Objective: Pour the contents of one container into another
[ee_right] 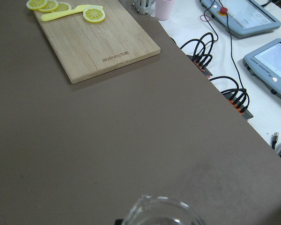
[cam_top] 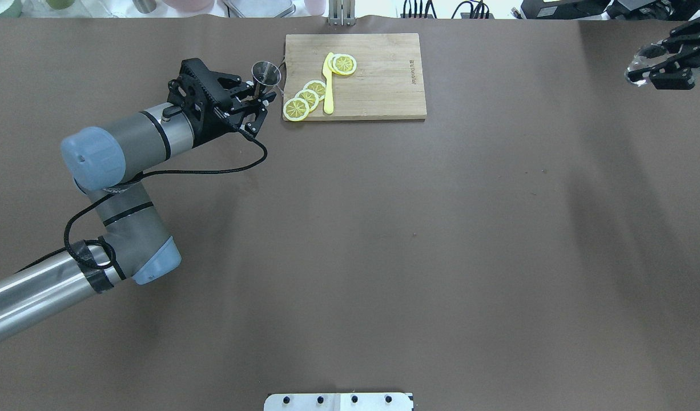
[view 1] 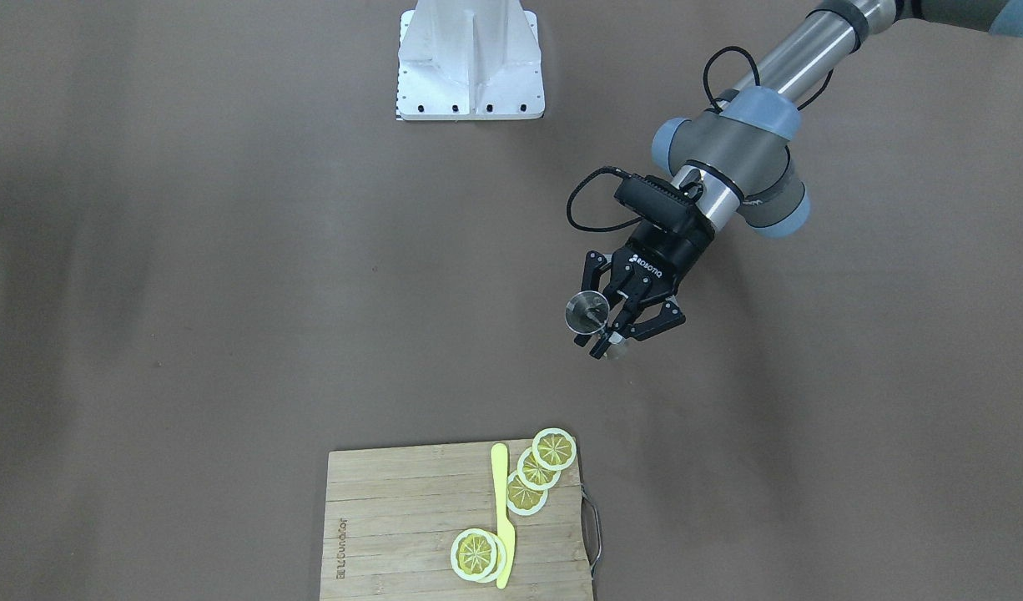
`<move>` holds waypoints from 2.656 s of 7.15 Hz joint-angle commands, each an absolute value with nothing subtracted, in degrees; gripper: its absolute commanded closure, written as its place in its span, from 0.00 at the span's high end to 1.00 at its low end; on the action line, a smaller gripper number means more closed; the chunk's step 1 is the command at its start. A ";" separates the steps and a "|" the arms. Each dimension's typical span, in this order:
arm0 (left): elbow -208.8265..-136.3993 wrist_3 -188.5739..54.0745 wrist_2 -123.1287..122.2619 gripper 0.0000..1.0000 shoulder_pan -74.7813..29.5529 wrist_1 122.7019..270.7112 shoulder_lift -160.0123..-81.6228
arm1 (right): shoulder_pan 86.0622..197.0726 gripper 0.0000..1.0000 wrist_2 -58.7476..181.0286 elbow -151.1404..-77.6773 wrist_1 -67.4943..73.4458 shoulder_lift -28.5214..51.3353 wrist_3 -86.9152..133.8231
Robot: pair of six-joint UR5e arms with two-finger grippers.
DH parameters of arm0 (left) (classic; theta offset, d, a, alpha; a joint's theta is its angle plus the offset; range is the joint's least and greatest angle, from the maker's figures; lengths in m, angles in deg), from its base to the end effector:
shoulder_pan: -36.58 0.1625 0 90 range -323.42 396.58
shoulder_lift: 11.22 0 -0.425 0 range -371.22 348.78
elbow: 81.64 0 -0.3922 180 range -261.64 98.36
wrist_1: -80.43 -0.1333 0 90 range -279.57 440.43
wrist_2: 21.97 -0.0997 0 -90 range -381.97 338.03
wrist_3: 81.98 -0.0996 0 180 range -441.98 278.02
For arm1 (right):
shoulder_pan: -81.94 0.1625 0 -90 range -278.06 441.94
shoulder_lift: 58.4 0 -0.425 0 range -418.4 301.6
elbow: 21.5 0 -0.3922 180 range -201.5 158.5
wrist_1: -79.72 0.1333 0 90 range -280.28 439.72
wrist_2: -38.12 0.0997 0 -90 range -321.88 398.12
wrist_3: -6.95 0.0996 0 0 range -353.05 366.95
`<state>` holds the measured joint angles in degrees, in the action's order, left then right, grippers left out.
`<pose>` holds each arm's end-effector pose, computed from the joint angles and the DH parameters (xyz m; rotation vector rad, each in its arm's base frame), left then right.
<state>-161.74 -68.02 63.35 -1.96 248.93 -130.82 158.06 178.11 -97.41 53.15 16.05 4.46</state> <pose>0.4306 -0.5238 0.2870 1.4887 0.8833 0.4147 -0.0901 -0.6023 0.4988 0.9895 -0.8893 -0.7353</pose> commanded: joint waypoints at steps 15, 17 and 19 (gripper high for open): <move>-178.59 -54.47 36.19 0.00 11.06 240.57 -120.21 | 141.18 0.00 158.37 -97.98 79.01 29.94 25.58; -178.67 -50.11 31.85 0.00 11.79 240.56 -118.90 | 140.39 0.00 158.00 -92.98 82.17 26.95 26.89; -180.07 -48.76 26.14 0.00 12.06 238.99 -116.27 | 138.98 0.00 158.00 -88.76 86.30 24.40 30.41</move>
